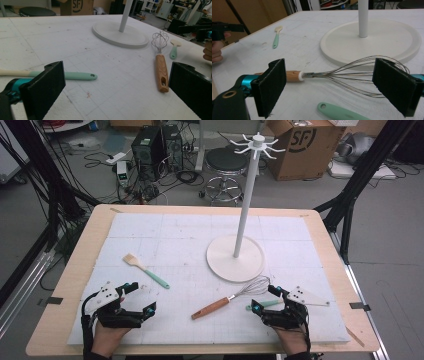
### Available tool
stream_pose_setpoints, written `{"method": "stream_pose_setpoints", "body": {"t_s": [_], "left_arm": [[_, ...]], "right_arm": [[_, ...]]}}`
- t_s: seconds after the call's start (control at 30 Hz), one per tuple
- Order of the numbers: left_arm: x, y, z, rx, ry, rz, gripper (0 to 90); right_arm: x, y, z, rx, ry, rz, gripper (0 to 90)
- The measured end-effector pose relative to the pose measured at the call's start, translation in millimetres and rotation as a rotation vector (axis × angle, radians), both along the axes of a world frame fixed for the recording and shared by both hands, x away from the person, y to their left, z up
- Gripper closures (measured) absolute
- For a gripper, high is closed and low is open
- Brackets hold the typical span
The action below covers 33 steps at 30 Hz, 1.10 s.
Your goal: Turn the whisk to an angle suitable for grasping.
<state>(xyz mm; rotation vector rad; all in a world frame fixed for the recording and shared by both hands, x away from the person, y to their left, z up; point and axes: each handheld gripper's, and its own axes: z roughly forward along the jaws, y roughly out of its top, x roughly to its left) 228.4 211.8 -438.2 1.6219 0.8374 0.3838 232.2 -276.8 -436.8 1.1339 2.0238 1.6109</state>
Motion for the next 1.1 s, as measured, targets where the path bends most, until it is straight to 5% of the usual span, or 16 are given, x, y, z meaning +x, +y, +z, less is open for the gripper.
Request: {"method": "stream_pose_setpoints", "body": {"t_s": [0.4, 0.83, 1.1], "left_arm": [[0.9, -1.9, -0.1, 0.001, -0.005, -0.006, 1.7], [-1.3, 2.0, -0.8, -0.001, 0.0, 0.004, 1.7], [-1.4, 2.9, -1.0, -0.006, 0.006, 0.004, 1.7]], "right_arm": [[-1.8, 0.6, 1.1, 0.013, 0.007, 0.005, 16.8], [0.5, 1.0, 1.8, 0.051, 0.022, 0.027, 51.6], [1.9, 3.5, 2.3, 0.086, 0.049, 0.057, 62.0]]}}
